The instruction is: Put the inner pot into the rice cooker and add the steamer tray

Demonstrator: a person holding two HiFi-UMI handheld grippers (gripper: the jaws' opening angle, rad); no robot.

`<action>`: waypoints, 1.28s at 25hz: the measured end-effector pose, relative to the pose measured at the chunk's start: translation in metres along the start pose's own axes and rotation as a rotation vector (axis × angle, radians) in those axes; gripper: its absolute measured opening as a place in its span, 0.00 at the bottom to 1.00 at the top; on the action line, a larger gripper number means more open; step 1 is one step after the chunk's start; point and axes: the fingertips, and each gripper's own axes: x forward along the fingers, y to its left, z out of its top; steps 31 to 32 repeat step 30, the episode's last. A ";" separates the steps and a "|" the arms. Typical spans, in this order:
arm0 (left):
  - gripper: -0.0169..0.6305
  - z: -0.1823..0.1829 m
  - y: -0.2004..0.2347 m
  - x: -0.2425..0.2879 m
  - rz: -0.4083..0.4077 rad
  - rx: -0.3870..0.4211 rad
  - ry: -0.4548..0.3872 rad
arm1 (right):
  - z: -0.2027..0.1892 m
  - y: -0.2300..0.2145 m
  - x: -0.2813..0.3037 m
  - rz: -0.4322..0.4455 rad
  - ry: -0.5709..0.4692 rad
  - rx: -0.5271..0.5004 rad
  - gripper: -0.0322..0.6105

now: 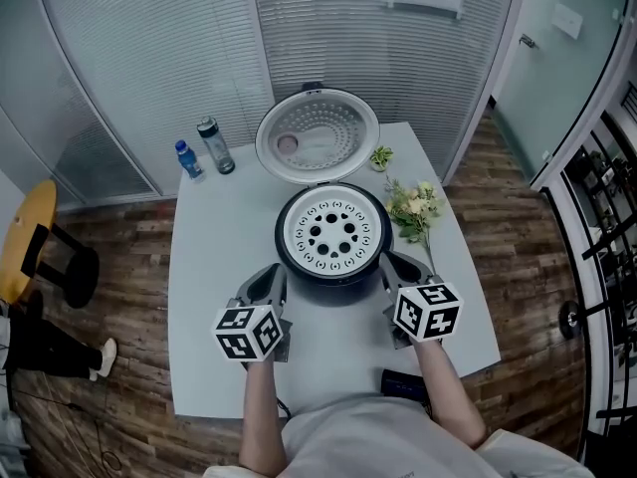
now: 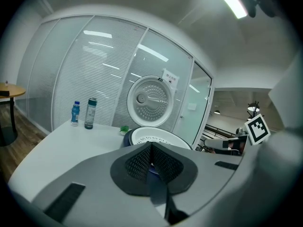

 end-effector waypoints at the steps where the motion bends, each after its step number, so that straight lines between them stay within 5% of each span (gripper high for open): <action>1: 0.04 -0.001 -0.001 0.001 -0.004 0.000 0.004 | 0.000 -0.001 0.001 -0.003 0.003 -0.003 0.08; 32: 0.04 -0.001 -0.004 0.008 -0.016 -0.003 -0.003 | 0.003 -0.002 0.003 0.030 -0.018 0.015 0.08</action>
